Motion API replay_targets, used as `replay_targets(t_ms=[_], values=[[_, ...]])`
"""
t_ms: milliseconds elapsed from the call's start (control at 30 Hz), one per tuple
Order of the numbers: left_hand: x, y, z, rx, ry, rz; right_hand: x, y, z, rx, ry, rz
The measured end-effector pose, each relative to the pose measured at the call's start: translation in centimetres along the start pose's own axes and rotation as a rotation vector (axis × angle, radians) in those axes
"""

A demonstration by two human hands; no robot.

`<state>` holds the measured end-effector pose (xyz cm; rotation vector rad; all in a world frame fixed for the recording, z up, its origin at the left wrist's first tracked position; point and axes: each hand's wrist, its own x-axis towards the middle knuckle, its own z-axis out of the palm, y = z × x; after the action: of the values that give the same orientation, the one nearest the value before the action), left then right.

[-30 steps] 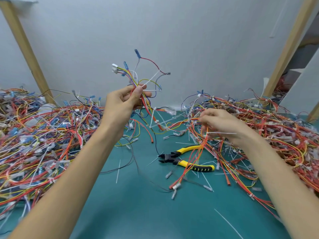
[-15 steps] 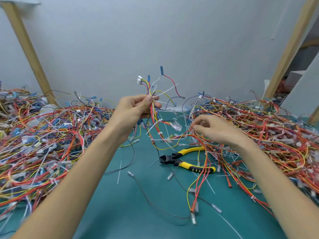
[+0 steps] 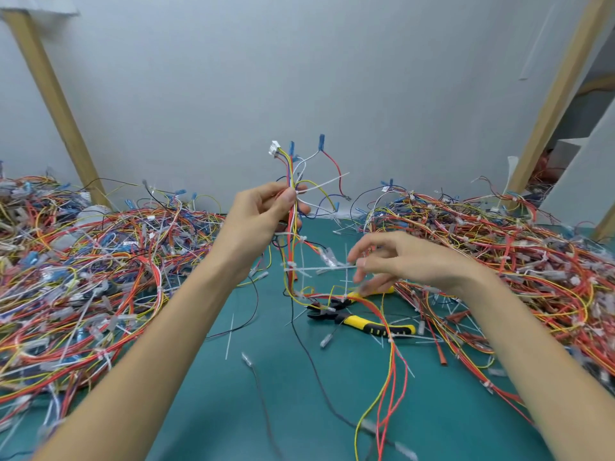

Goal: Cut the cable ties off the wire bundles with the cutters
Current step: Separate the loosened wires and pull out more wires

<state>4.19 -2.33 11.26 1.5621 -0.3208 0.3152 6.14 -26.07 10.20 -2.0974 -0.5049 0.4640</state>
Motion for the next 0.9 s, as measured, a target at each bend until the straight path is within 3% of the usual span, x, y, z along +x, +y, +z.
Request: replay_targets(t_ms=[133, 333, 433, 533, 633, 700, 900], values=[[-0.2, 0.0, 0.6, 0.029, -0.042, 0.003, 0.5, 0.1, 1.6, -0.278, -0.101, 0.047], [-0.2, -0.2, 0.5, 0.178, -0.169, -0.005, 0.4, -0.2, 1.9, -0.230, -0.131, 0.064], [-0.2, -0.3, 0.3, 0.262, -0.192, 0.037, 0.0, -0.6, 1.3, -0.359, -0.040, 0.054], [0.0, -0.5, 0.2, 0.393, -0.161, 0.086, -0.1, -1.1, 0.5, -0.456, 0.179, -0.034], [0.1, -0.7, 0.1, 0.505, -0.178, 0.094, -0.1, -1.6, 0.5, -0.200, 0.386, -0.120], [0.2, -0.8, 0.1, 0.542, -0.208, 0.095, 0.0, -1.8, 1.0, 0.030, 0.426, -0.162], [-0.1, -0.2, 0.6, 0.784, -0.326, 0.154, 0.2, -1.9, 2.1, 0.376, 0.266, -0.214]])
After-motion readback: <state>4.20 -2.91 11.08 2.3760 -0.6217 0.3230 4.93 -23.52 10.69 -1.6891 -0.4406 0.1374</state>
